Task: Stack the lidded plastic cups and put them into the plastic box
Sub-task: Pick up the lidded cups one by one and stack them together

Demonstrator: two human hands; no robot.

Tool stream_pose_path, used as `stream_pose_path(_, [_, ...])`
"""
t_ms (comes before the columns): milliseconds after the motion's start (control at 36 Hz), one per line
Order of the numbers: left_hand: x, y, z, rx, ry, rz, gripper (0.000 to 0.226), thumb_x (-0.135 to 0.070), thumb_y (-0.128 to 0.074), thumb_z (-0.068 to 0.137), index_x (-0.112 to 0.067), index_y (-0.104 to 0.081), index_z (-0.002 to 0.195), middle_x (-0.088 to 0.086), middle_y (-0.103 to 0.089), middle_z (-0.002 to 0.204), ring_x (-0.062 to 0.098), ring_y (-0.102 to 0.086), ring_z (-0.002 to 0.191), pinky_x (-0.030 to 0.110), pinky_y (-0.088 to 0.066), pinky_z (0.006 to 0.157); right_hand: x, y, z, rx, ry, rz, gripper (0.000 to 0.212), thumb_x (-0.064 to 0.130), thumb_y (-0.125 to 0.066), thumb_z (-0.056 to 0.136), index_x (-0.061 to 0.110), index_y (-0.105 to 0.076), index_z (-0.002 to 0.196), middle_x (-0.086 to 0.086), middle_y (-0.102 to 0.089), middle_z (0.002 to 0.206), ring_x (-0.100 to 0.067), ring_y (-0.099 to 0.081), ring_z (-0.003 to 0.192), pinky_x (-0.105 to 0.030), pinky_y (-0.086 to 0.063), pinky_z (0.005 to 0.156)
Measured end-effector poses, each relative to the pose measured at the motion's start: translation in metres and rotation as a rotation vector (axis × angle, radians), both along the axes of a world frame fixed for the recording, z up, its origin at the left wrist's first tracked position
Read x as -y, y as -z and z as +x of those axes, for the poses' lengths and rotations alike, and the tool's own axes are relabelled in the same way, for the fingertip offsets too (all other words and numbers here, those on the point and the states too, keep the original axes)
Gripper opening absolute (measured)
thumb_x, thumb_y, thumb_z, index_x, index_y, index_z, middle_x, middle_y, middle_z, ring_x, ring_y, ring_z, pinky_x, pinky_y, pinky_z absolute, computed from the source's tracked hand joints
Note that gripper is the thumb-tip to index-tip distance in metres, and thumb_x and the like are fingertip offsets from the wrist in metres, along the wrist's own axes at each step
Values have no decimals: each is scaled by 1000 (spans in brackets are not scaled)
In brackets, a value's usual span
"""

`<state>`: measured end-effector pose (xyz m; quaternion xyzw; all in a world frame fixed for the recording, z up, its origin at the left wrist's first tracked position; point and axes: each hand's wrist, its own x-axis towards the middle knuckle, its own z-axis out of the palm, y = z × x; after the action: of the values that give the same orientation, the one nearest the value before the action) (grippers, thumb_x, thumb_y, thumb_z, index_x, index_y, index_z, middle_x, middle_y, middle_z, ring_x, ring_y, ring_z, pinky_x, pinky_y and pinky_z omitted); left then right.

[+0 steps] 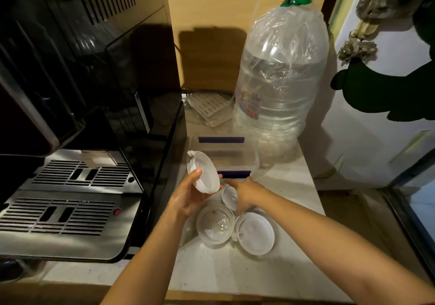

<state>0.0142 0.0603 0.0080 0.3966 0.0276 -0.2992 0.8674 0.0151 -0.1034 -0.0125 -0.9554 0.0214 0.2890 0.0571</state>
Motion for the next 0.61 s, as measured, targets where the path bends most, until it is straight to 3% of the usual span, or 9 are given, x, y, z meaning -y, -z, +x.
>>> stream_pose_path(167, [-2, 2, 0, -8, -4, -4, 101, -40, -92, 17, -24, -50, 108, 11, -57, 102, 27, -60, 96, 36, -61, 66, -14, 6, 5, -40, 10, -51, 120, 37, -86, 55, 67, 4, 129, -22, -27, 138, -36, -54, 102, -40, -53, 84])
stream_pose_path(278, [-4, 5, 1, -16, -17, -2, 100, -39, -93, 17, -24, -51, 107, 11, -58, 103, 26, -61, 95, 38, -59, 71, -14, 17, 7, -43, 67, -51, 120, 36, -85, 55, 58, -1, 137, -17, -34, 130, -34, -51, 105, -40, -52, 83])
stream_pose_path(361, [-3, 6, 2, -12, -21, 1, 100, -39, -93, 18, -24, -51, 108, 10, -57, 104, 26, -63, 93, 38, -59, 72, -9, 16, 4, -19, 26, -60, 108, 35, -78, 68, 55, -1, 140, -18, -31, 134, -35, -50, 108, -43, -50, 91])
stream_pose_path(528, [0, 8, 4, -21, -14, -18, 103, -37, -93, 17, -23, -50, 109, 11, -55, 105, 28, -59, 97, 37, -61, 63, 4, 14, 0, 59, 1, 5, 100, 33, -77, 67, 54, -11, 139, -19, -34, 133, -31, -54, 91, -37, -53, 79])
stream_pose_path(611, [3, 10, 6, -18, 0, -5, 102, -38, -93, 18, -24, -51, 110, 11, -56, 105, 28, -59, 98, 37, -61, 67, 10, 10, -3, 80, 4, 56, 100, 31, -81, 61, 52, -18, 136, -18, -38, 130, -35, -55, 98, -38, -52, 77])
